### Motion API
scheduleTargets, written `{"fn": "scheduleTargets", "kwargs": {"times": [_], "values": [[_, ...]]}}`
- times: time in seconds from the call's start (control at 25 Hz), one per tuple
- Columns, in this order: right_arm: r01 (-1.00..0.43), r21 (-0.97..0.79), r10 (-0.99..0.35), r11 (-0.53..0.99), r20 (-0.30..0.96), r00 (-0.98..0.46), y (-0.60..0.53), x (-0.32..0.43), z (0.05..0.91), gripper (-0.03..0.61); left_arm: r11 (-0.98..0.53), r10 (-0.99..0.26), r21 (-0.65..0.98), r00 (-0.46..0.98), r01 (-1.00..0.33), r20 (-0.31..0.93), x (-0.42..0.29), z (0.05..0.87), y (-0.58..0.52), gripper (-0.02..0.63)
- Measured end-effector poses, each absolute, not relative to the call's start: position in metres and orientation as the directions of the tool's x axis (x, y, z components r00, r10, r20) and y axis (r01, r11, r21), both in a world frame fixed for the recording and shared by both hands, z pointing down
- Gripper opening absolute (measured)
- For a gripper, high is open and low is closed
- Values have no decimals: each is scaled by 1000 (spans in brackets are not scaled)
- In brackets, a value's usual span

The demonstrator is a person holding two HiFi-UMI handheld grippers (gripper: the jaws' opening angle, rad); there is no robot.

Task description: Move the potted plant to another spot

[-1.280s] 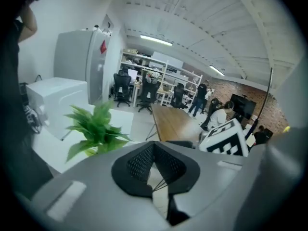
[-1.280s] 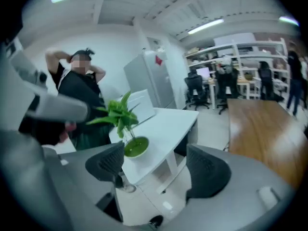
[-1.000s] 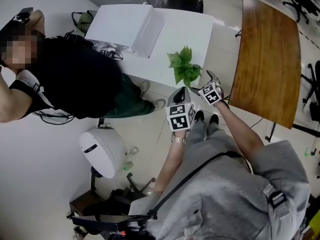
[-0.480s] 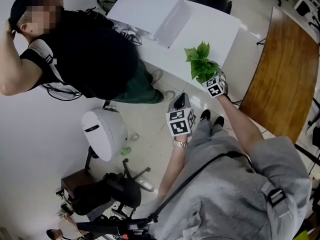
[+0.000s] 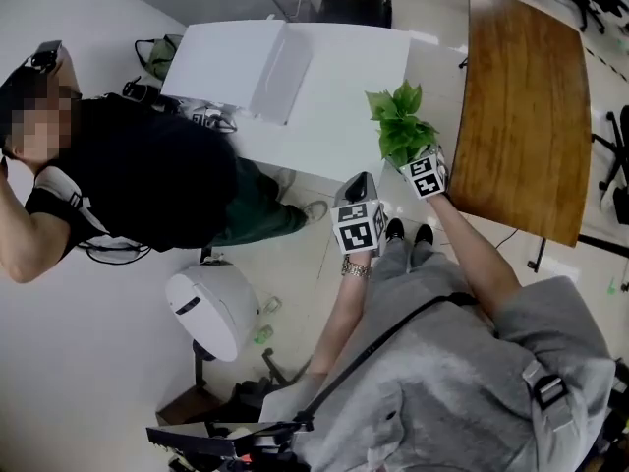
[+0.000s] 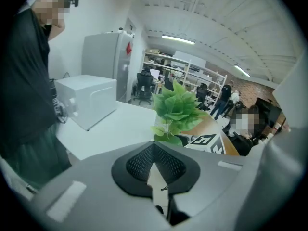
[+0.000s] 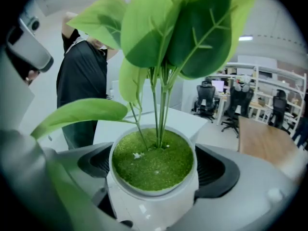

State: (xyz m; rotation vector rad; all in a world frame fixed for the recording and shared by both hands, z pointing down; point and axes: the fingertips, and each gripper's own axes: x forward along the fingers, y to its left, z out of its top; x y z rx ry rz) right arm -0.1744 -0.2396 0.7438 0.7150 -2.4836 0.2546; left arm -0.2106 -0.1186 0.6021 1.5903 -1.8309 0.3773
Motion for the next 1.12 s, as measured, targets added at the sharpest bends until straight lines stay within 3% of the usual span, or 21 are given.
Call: {"fn": "scheduleTargets", "kwargs": {"times": [0.2, 0.48, 0.72, 1.12], "values": [[-754, -4, -614, 656, 578, -538, -284, -30, 745, 525, -10, -744, 244, 170, -970, 646, -128, 610, -179, 15], [-937, 10, -719, 348, 644, -260, -274, 155, 766, 525, -330, -634, 305, 449, -893, 629, 7, 612, -209, 15], [-945, 9, -727, 326, 642, -244, -273, 179, 775, 525, -405, -568, 311, 503, -860, 651, 49, 616, -195, 15], [-937, -3, -742, 350, 610, -279, -280, 171, 801, 545, -353, -560, 286, 446, -891, 698, 34, 633, -184, 15]]}}
